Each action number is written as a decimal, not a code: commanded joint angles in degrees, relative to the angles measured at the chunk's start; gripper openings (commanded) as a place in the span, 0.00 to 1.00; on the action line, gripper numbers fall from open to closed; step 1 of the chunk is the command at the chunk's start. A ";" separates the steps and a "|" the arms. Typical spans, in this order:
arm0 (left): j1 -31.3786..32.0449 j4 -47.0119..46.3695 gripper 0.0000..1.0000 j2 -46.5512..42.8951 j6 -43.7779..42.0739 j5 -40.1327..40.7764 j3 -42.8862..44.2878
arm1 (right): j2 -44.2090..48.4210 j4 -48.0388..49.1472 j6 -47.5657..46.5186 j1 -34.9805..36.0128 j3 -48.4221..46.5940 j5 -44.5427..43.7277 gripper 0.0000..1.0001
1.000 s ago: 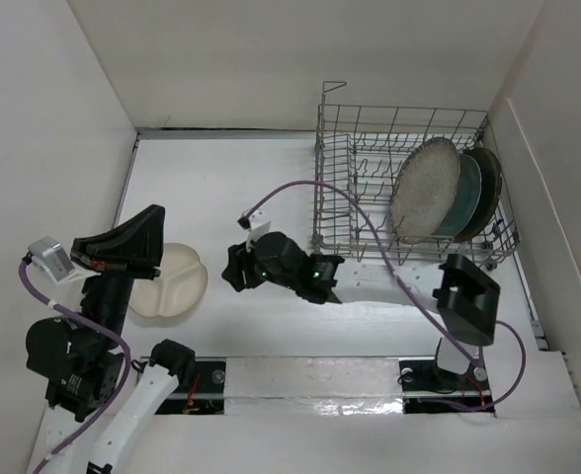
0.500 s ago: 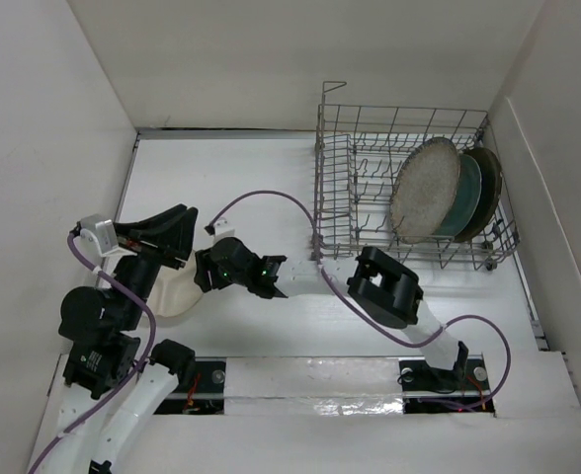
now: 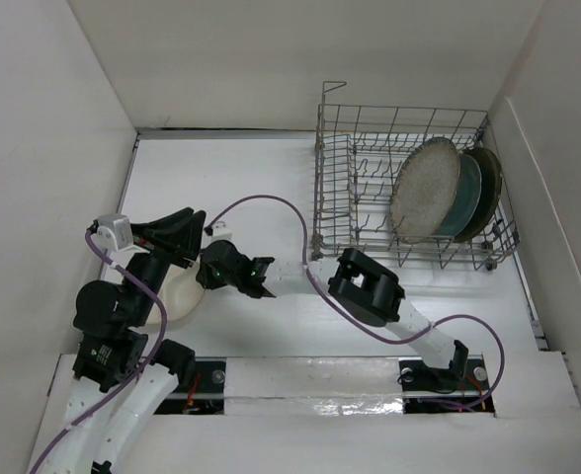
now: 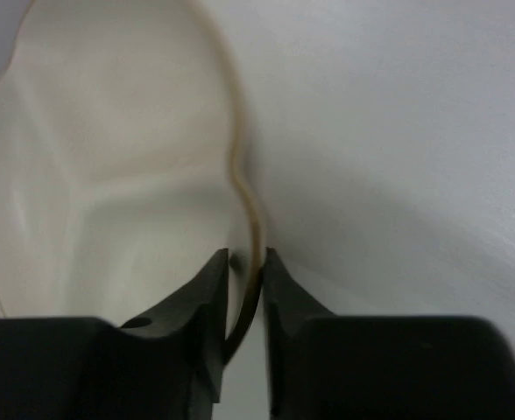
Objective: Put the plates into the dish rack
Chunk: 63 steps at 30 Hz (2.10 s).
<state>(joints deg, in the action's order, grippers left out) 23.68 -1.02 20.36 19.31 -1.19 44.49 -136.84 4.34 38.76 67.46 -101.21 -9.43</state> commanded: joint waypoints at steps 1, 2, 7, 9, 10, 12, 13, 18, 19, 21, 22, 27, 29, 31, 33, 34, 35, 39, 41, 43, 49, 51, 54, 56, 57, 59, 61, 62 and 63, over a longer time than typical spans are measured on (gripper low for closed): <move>0.22 -3.03 0.31 -0.06 -0.94 0.31 -0.63 | -0.98 1.46 0.35 0.13 -0.49 1.17 0.15; 0.22 -3.03 0.31 -0.06 -0.94 0.57 -0.81 | -0.54 1.72 0.44 0.13 -0.13 1.17 0.09; 0.22 -2.85 0.31 -0.23 -1.29 0.75 -1.07 | 4.72 5.14 -0.53 0.13 3.38 -1.99 0.00; 0.22 -2.85 0.31 -0.41 -1.38 2.68 -1.25 | 7.53 6.12 -2.54 0.13 4.96 -4.62 0.00; 0.22 -2.94 0.31 -0.67 -1.38 3.38 -1.25 | 10.68 6.73 -3.51 0.13 5.32 -5.59 0.00; 0.22 -2.85 0.31 -0.50 -1.47 4.00 -1.42 | 13.77 6.65 -7.02 0.13 5.49 -9.72 0.00; 0.22 -2.68 0.32 -0.32 -1.56 4.35 -1.42 | 17.01 7.08 -8.25 0.13 5.67 -10.95 0.00; 0.22 -2.06 0.32 0.12 -1.73 6.99 -1.51 | 27.66 9.81 -16.43 -0.93 8.83 -19.73 0.00; 0.22 -1.89 0.32 0.29 -1.73 7.86 -1.51 | 29.33 10.33 -17.74 -0.93 10.23 -21.31 0.00; 0.22 -1.71 0.32 0.38 -1.47 8.48 -1.42 | 34.08 10.78 -21.70 -1.46 11.82 -26.15 0.00; 0.22 -1.45 0.32 0.56 -1.38 9.01 -1.51 | 35.66 11.82 -23.02 -2.15 13.82 -27.56 0.00; -1.45 -1.53 0.33 1.35 -0.24 8.14 -1.77 | 46.10 13.06 -26.89 -6.81 18.85 -30.29 0.00; -2.15 -1.79 0.33 1.79 0.20 7.26 -1.86 | 49.28 13.33 -29.69 -9.52 20.86 -32.30 0.00; -2.15 -1.80 0.34 2.22 0.20 7.17 -1.95 | 54.71 13.15 -31.72 -11.90 22.28 -33.45 0.00; -2.15 -1.62 0.34 2.66 0.20 7.17 -1.95 | 58.77 12.63 -34.10 -16.45 24.20 -34.86 0.00; -2.15 -1.53 0.34 3.10 0.20 6.91 -1.86 | 62.88 11.93 -34.80 -18.14 24.91 -35.21 0.00; -2.15 -1.53 0.34 3.19 0.20 6.73 -1.86 | 64.83 11.57 -35.94 -19.89 25.62 -35.74 0.00; -2.15 -2.06 0.34 3.63 0.11 6.55 -1.95 | 72.49 8.15 -37.88 -28.86 27.38 -35.74 0.00; -2.15 -1.88 0.34 4.25 0.20 6.29 -1.86 | 75.21 6.21 -38.06 -33.61 27.12 -35.66 0.00; -2.15 -1.88 0.34 4.51 0.20 5.94 -1.86 | 76.80 4.81 -38.06 -37.99 27.03 -34.35 0.00; -2.15 -1.80 0.34 5.13 0.29 5.68 -1.77 | 77.07 -0.98 -38.50 -46.36 24.39 -30.30 0.00; -2.15 -1.97 0.34 4.87 0.29 5.50 -1.86 | 76.46 -3.27 -40.08 -47.95 24.13 -29.51 0.00; -2.15 -2.32 0.35 4.78 0.29 5.50 -1.78 | 76.45 -5.56 -40.52 -48.65 25.44 -29.50 0.00; -2.15 -1.97 0.35 4.95 0.38 4.80 -1.77 | 75.50 -7.93 -40.78 -48.65 25.27 -30.29 0.00; -2.15 -1.97 0.35 4.87 0.38 4.62 -1.77 | 74.97 -8.73 -41.22 -48.65 24.66 -30.38 0.00; -2.15 -2.23 0.35 4.51 0.38 4.62 -1.95 | 72.69 -11.89 -41.49 -48.65 23.61 -30.56 0.00; -2.15 -2.24 0.35 4.51 0.38 4.27 -1.95 | 71.19 -15.04 -41.40 -48.65 21.77 -29.95 0.00; -2.15 -2.24 0.35 4.51 0.46 3.92 -1.86 | 70.40 -16.02 -41.23 -48.65 21.15 -29.68 0.00; -2.15 -2.15 0.35 4.43 0.46 3.57 -1.86 | 69.17 -16.81 -41.22 -47.96 20.79 -29.94 0.00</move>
<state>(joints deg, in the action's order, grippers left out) 21.74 -0.62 24.93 19.33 4.05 42.76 -68.27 -21.12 -4.34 18.90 -73.21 -39.00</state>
